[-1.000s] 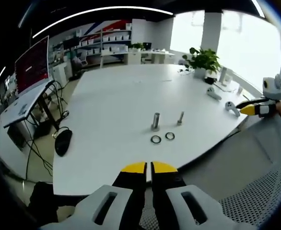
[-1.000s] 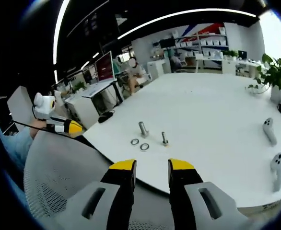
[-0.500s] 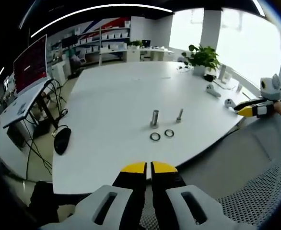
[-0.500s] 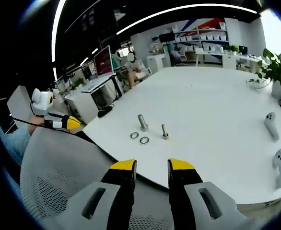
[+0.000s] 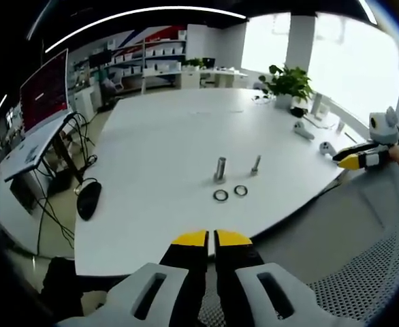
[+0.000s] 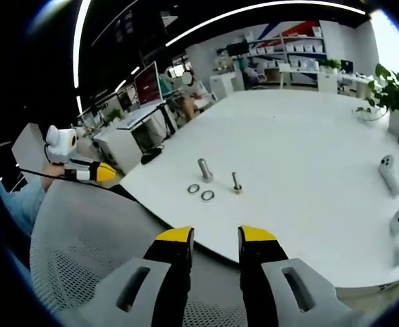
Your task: Place the washer onto the threaded stud by aligning its center hole with the stud, sliding it down to the base, and recovering from edge contact or off-axis alignment until the washer reaches the visible bottom stop.
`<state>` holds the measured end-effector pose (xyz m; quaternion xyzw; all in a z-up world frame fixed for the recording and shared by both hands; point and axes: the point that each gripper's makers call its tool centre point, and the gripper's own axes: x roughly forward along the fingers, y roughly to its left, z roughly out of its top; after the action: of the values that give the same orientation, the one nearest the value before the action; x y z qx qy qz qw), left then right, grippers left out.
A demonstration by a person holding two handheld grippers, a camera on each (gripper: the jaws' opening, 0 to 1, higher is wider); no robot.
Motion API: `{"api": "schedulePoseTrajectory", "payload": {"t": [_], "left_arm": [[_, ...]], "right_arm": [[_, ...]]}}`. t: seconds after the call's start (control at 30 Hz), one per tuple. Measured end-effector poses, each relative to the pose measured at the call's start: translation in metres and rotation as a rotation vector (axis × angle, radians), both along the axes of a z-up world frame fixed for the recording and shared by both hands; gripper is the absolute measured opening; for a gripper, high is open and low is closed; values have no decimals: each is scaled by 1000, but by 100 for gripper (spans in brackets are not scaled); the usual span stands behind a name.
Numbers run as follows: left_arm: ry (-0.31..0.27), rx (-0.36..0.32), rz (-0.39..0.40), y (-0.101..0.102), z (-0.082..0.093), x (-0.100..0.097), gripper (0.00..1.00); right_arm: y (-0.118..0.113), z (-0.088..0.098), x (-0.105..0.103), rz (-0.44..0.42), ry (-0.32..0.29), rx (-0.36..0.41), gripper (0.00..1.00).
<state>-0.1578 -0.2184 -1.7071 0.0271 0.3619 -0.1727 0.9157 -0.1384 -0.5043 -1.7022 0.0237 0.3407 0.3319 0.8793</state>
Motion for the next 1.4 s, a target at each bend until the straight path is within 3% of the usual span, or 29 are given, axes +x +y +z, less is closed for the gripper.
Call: {"api": "schedulePoseTrajectory", "payload": {"t": [0.4,0.57,0.63,0.73,0.77,0.83,0.87,0.9,0.93,0.97,1.0,1.07,1.1,1.13,1.2,1.27,1.4], "left_arm": [[-8,3,28,3,1,1,0],[-3,-1,2,-1,2,0,0],[-61,-5,-36,-7,10,6,0],[5,2,-154,-16,5,-5,0],[30,13,-153,-14,4,-6,0],[103,-24,-204,-20,5,-14,0],[90,-23,-217,-20,9,-11,0],[76,-9,-290,-22,17,-10,0],[74,-6,-287,-21,21,-7,0],[81,20,-359,-20,25,-8,0],[67,27,-347,-18,29,-1,0],[88,97,-458,-9,33,2,0],[70,107,-439,-4,35,12,0],[56,139,-474,1,38,19,0],[101,181,-527,10,34,25,0],[81,276,-602,15,30,37,2],[119,315,-704,12,15,46,5]], "right_arm": [[7,5,-4,21,7,64,28],[11,10,-4,33,-15,90,28],[10,10,-3,32,-17,93,28],[9,11,-2,23,-20,90,28],[9,10,-2,19,-18,89,28],[9,10,-2,20,-14,83,26],[11,11,-4,51,-25,74,24],[12,10,-6,52,-20,69,23],[9,9,-6,44,-19,58,23],[8,10,-5,32,-22,55,23],[5,11,-3,19,-29,52,24],[-1,13,0,-4,-53,6,24],[-4,15,1,-6,-78,-29,24],[-5,17,1,-13,-93,-44,24],[-3,20,-5,-27,-100,-49,24],[0,21,-11,-37,-101,-50,25],[-1,29,-6,-88,-122,-56,26]]}}
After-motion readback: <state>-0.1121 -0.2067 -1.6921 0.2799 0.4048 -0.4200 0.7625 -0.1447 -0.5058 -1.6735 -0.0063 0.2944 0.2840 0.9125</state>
